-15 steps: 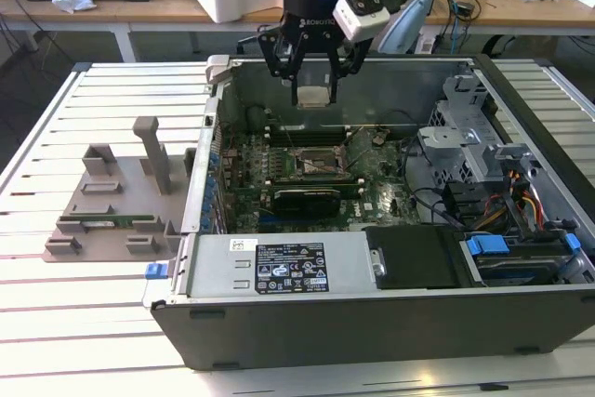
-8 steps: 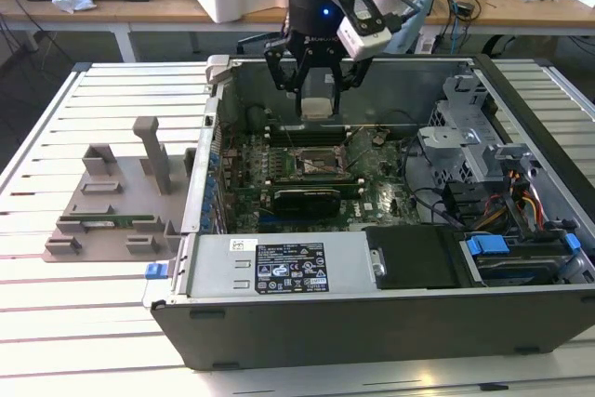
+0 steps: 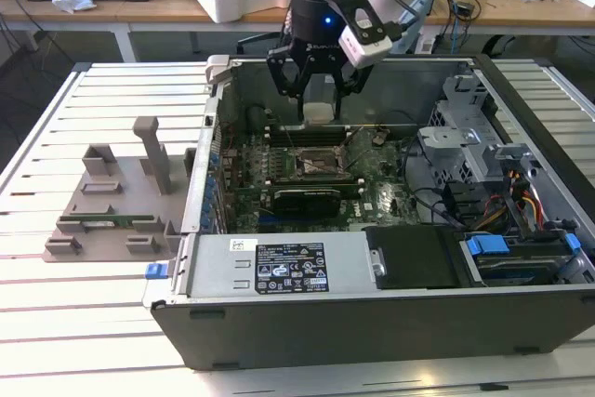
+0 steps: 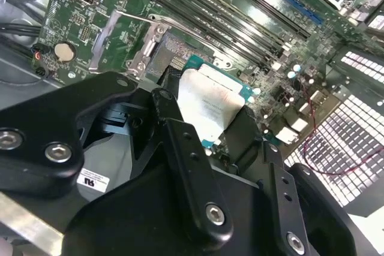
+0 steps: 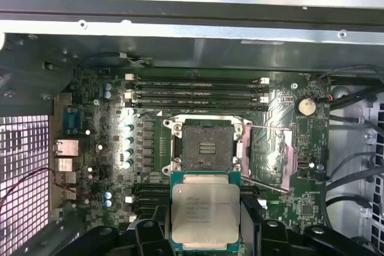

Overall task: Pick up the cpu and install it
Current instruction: 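Pick up the cpu and move it towards the insertion slot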

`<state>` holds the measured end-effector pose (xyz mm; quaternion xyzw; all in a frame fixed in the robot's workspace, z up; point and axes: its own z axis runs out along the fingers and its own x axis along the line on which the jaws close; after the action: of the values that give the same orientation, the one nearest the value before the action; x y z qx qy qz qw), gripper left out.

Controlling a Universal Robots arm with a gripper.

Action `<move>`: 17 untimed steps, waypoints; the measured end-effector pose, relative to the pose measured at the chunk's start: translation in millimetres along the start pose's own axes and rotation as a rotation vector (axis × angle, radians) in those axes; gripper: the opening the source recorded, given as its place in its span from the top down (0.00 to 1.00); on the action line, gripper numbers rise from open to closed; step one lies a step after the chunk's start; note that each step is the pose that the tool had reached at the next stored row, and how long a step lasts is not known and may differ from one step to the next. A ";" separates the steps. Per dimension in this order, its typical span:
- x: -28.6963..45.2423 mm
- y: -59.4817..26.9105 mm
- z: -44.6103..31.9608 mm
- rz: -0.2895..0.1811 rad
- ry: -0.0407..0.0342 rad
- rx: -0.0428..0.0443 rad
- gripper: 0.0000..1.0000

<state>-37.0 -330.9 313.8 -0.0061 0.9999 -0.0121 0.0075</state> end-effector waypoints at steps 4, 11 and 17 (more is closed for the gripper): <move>-2.2 0.9 7.7 0.000 0.0000 0.0000 0.45; -6.2 3.7 24.3 0.000 0.0001 0.0001 0.45; -13.0 11.3 40.8 0.000 0.0004 0.0011 0.45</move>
<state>-23.5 -320.4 273.0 -0.0061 0.9999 -0.0126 0.0073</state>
